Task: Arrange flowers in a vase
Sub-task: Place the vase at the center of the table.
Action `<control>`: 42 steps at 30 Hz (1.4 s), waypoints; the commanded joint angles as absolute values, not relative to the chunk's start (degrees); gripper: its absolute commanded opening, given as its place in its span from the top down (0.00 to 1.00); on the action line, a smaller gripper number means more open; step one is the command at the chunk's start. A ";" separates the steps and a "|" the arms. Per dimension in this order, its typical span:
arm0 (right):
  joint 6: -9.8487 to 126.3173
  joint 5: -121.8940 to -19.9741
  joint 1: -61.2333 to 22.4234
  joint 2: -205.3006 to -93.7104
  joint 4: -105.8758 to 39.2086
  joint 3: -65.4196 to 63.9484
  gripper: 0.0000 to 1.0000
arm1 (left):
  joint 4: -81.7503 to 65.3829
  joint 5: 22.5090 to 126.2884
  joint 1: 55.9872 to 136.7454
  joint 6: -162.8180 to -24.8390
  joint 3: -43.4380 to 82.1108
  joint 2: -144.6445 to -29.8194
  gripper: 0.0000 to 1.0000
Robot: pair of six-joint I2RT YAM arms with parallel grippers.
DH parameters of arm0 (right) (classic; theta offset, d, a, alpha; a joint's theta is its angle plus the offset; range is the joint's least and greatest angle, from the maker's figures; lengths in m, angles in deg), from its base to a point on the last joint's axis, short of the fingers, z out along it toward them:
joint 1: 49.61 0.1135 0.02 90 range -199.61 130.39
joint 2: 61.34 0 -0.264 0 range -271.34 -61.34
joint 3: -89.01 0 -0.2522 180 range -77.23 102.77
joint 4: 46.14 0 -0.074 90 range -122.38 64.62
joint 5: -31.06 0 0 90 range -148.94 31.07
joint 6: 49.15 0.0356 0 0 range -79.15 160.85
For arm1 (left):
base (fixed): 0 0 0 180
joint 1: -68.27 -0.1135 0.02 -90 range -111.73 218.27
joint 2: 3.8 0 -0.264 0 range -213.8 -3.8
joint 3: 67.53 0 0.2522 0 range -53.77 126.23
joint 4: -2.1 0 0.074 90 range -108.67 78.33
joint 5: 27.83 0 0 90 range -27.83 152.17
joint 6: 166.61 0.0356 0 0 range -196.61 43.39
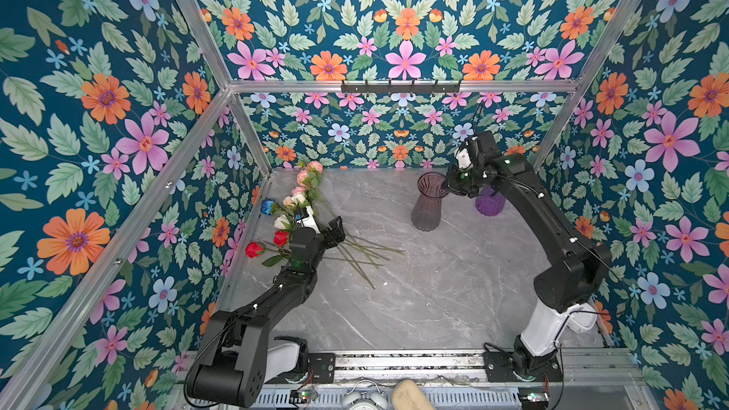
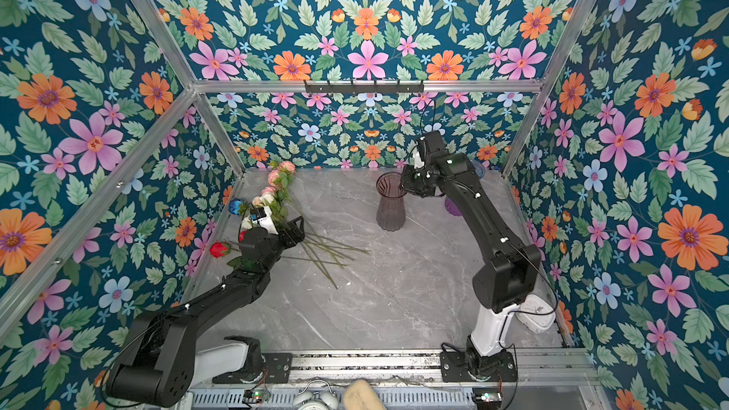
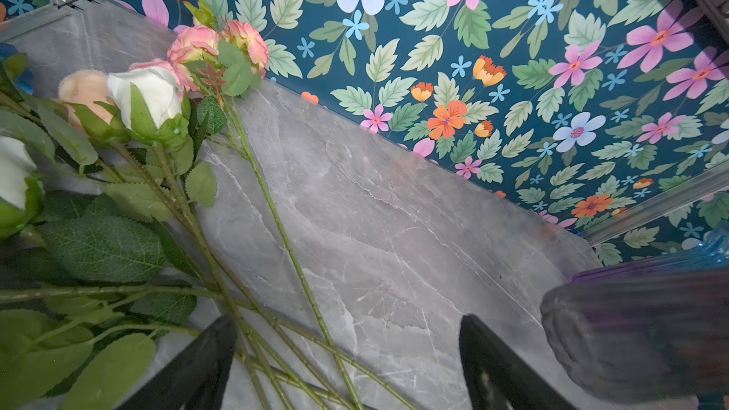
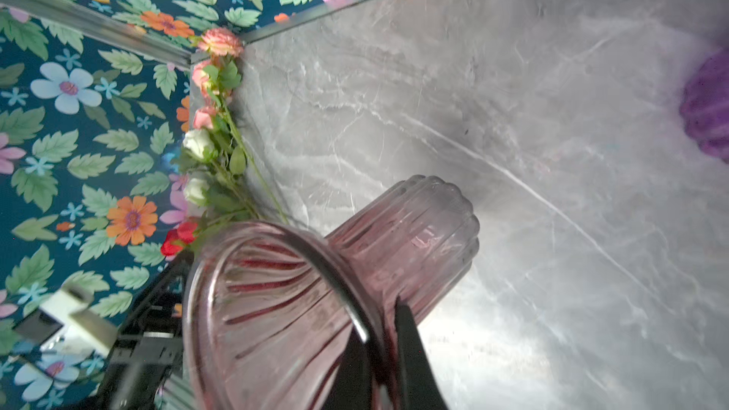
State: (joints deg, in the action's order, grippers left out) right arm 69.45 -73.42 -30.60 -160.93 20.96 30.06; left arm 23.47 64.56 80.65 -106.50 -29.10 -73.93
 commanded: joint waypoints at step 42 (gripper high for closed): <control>71.79 -77.99 -13.56 -139.75 9.79 -4.65 0.87 | 23.14 63.94 80.59 -104.47 -29.01 -73.94 0.08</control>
State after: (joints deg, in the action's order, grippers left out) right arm 71.81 -76.82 -13.88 -139.84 11.74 -5.26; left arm 22.57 64.52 80.65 -105.03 -29.10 -74.06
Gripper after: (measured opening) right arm 0.100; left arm 0.918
